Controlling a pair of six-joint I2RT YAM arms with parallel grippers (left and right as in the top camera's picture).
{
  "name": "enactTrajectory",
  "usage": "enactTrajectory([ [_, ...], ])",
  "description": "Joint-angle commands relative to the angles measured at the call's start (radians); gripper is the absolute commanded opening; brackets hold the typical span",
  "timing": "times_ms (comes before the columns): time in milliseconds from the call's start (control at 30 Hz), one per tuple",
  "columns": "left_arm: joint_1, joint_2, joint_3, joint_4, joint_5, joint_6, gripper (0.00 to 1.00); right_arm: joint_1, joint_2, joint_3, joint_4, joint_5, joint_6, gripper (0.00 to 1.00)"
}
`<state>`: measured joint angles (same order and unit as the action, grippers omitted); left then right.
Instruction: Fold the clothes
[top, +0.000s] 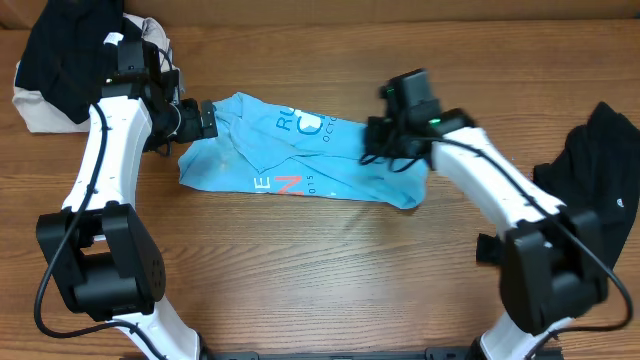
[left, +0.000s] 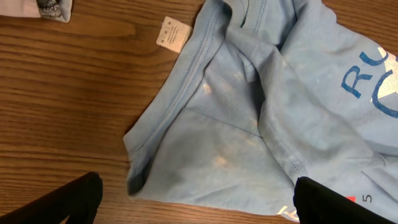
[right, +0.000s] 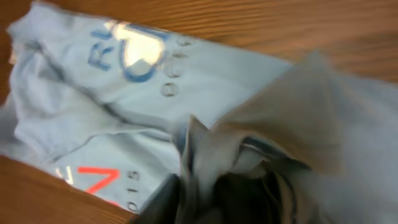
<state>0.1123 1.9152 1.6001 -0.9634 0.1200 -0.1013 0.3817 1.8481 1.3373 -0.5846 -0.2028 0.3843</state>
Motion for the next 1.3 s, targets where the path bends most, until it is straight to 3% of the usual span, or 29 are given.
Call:
enactTrajectory([
  [0,0.0,-0.006,0.007,0.005,0.004,0.013,1.0,0.061,0.003,0.022,0.054,0.003,0.056,0.47],
  [67,0.0,-0.006,0.007,0.005,0.004,0.013,1.0,0.087,0.003,0.023,0.091,-0.01,0.058,0.68],
  [233,0.0,-0.006,0.007,0.01,0.004,0.013,1.0,0.097,0.0,0.059,0.078,-0.094,0.053,0.78],
  [600,-0.001,-0.006,0.006,0.023,0.016,0.012,1.0,0.001,-0.021,0.198,-0.294,-0.059,-0.102,0.86],
  [733,-0.001,-0.006,0.006,0.022,0.038,0.012,1.0,-0.01,-0.019,0.179,-0.387,0.063,-0.182,0.9],
  [1267,-0.001,-0.006,0.005,0.019,0.037,0.02,1.0,-0.018,0.045,0.138,-0.336,0.175,-0.489,0.92],
])
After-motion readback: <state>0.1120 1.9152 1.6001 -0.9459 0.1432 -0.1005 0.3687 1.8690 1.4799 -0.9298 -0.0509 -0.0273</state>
